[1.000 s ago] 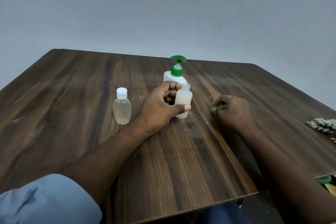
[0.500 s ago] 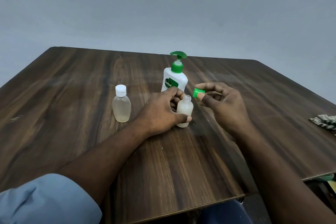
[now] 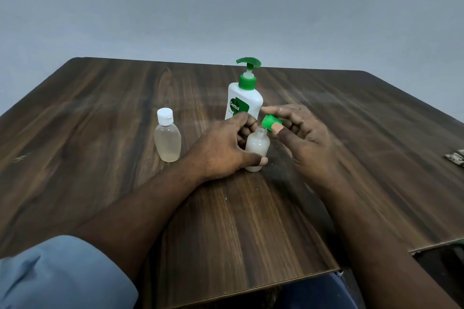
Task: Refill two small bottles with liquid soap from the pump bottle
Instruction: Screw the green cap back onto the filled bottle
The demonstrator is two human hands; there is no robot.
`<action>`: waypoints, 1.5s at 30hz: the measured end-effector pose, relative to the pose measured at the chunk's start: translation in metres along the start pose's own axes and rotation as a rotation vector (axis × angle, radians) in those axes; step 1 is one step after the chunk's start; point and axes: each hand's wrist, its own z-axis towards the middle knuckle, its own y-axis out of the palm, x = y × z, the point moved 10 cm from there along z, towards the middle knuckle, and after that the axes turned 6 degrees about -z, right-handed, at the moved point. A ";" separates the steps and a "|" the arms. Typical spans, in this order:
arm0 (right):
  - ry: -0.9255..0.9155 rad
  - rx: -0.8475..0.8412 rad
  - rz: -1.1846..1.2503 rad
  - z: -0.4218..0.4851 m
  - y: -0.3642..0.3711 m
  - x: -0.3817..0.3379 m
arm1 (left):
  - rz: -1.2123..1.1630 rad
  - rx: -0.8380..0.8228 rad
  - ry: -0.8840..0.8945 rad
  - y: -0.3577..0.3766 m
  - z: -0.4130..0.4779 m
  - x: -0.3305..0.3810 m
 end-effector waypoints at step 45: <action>-0.125 0.076 -0.067 -0.002 0.004 -0.005 | 0.092 -0.006 0.002 0.001 0.000 0.001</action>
